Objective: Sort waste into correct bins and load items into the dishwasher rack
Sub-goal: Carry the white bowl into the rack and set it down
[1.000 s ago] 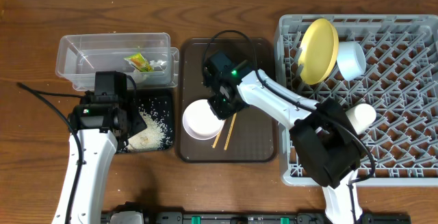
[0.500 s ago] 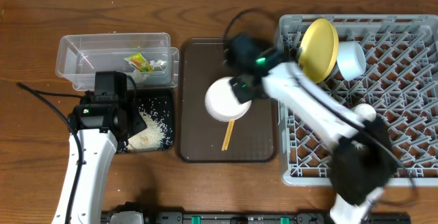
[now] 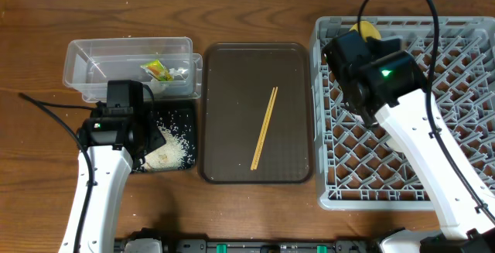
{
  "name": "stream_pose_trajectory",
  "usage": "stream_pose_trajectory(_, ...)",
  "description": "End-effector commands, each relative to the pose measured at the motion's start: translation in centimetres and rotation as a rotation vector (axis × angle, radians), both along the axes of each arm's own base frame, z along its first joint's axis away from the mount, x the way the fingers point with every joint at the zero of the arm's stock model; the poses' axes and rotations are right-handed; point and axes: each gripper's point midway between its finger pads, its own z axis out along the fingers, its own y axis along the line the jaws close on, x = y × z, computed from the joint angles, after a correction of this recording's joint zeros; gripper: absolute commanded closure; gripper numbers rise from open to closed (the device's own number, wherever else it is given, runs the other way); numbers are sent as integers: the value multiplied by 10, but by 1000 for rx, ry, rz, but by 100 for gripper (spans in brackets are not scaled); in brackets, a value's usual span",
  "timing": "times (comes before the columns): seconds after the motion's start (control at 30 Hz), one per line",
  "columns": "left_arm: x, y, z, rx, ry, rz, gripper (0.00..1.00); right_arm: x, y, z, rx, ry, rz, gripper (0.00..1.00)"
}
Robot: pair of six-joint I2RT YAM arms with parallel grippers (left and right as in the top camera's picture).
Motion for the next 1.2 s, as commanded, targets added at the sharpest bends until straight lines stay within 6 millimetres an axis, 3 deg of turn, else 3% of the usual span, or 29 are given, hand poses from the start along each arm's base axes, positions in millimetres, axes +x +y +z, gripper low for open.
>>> stream_pose_trajectory(0.0, 3, 4, 8, 16, -26, 25, 37, 0, -30, 20, -224, -98, -74, 99)
stream_pose_trajectory(0.13, 3, 4, 8, 16, -25, 25, 37, -8, -40, 9, -341, -41, -62, 99)
stream_pose_trajectory(0.27, 3, 4, 8, 16, -26, 25, 37, -18, -47, -14, -394, 26, -55, 99)
stream_pose_trajectory(0.6, 3, 4, 8, 16, -26, 25, 37, -25, -47, -54, -359, 31, -71, 99)
stream_pose_trajectory(0.93, 3, 4, 8, 15, -25, 26, 37, -33, -46, -80, -330, 70, -67, 99)
stream_pose_trajectory(1.17, 3, 4, 8, 15, -26, 26, 37, -33, -31, -86, -323, 72, -16, 99)
